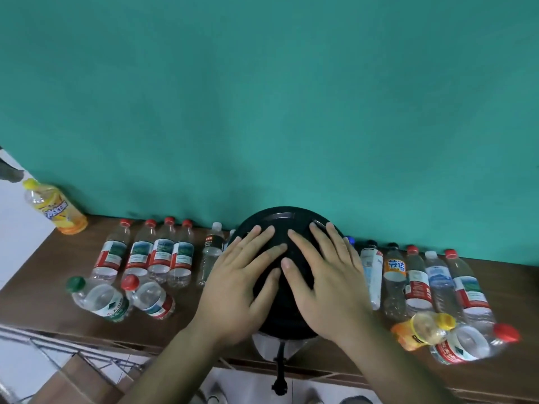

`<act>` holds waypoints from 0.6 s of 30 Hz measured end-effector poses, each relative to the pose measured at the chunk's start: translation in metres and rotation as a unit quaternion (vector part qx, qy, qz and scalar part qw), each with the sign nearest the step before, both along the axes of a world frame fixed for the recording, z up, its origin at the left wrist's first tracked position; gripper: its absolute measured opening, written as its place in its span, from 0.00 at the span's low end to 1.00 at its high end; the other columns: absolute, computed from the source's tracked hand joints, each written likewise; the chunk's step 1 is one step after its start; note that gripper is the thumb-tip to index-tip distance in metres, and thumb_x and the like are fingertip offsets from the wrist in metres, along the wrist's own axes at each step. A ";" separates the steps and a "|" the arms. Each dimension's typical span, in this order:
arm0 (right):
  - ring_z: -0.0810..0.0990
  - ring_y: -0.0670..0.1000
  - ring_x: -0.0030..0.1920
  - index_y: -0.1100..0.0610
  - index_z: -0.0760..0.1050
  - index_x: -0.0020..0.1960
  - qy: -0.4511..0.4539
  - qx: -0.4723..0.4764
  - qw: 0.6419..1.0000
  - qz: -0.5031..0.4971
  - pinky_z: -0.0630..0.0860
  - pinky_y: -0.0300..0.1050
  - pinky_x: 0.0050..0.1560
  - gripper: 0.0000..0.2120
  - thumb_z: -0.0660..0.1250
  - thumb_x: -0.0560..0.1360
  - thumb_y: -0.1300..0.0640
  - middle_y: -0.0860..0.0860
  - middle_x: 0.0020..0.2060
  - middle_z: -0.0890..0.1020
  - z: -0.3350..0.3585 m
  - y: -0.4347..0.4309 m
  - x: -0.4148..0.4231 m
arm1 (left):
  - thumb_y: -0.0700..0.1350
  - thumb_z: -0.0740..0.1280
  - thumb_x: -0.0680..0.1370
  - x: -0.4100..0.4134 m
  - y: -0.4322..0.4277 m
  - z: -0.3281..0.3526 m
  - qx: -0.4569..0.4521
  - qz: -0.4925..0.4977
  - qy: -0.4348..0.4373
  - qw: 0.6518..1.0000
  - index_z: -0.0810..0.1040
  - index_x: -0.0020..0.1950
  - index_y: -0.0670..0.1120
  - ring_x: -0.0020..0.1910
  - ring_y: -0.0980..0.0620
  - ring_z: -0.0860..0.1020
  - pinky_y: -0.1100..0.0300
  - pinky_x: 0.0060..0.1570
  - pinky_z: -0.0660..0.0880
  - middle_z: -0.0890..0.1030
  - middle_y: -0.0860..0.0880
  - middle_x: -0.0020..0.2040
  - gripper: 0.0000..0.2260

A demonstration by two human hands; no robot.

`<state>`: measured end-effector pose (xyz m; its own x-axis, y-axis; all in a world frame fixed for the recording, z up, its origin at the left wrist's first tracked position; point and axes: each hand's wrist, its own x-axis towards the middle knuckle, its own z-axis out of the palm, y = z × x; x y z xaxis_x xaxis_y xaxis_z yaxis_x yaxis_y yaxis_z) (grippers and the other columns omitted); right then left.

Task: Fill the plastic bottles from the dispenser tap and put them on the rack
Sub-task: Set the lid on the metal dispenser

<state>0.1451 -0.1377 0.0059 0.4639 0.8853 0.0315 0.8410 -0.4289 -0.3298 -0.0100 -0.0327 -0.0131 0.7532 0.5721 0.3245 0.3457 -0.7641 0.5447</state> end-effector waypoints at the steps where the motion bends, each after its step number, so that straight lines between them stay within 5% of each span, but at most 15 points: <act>1: 0.39 0.46 0.84 0.34 0.52 0.82 -0.008 0.002 1.000 -0.003 0.34 0.47 0.81 0.34 0.34 0.78 0.29 0.43 0.84 0.52 0.000 0.000 -0.001 | 0.56 0.57 0.85 0.000 0.000 -0.001 0.012 0.001 -0.004 1.000 0.74 0.76 0.56 0.82 0.61 0.55 0.58 0.81 0.52 0.65 0.60 0.81 0.20; 7: 0.40 0.43 0.81 0.33 0.50 0.82 -0.040 0.017 0.999 0.022 0.44 0.50 0.81 0.39 0.30 0.73 0.30 0.35 0.82 0.46 -0.012 0.003 -0.001 | 0.62 0.53 0.81 0.001 0.003 -0.019 0.071 0.019 -0.012 0.997 0.73 0.76 0.61 0.80 0.67 0.55 0.66 0.79 0.48 0.64 0.64 0.80 0.24; 10: 0.50 0.41 0.79 0.34 0.58 0.80 -0.043 0.080 0.995 0.049 0.49 0.48 0.79 0.34 0.40 0.77 0.31 0.32 0.81 0.55 -0.019 0.009 0.007 | 0.59 0.54 0.82 0.009 0.011 -0.022 0.086 0.020 -0.022 0.996 0.74 0.75 0.61 0.79 0.64 0.60 0.71 0.76 0.50 0.68 0.61 0.79 0.22; 14: 0.63 0.51 0.79 0.40 0.69 0.77 -0.055 0.139 0.987 0.060 0.58 0.55 0.80 0.23 0.52 0.85 0.39 0.40 0.78 0.68 -0.039 0.015 0.016 | 0.54 0.57 0.86 0.015 0.016 -0.036 0.108 0.015 -0.041 0.993 0.77 0.72 0.61 0.76 0.59 0.67 0.68 0.69 0.58 0.73 0.58 0.76 0.16; 18: 0.67 0.53 0.76 0.42 0.76 0.72 -0.081 0.208 0.975 0.011 0.62 0.56 0.77 0.20 0.54 0.85 0.42 0.43 0.74 0.75 -0.050 0.002 -0.001 | 0.55 0.52 0.87 0.010 0.001 -0.037 0.101 0.041 -0.036 0.993 0.76 0.75 0.54 0.78 0.51 0.66 0.59 0.76 0.60 0.72 0.51 0.78 0.20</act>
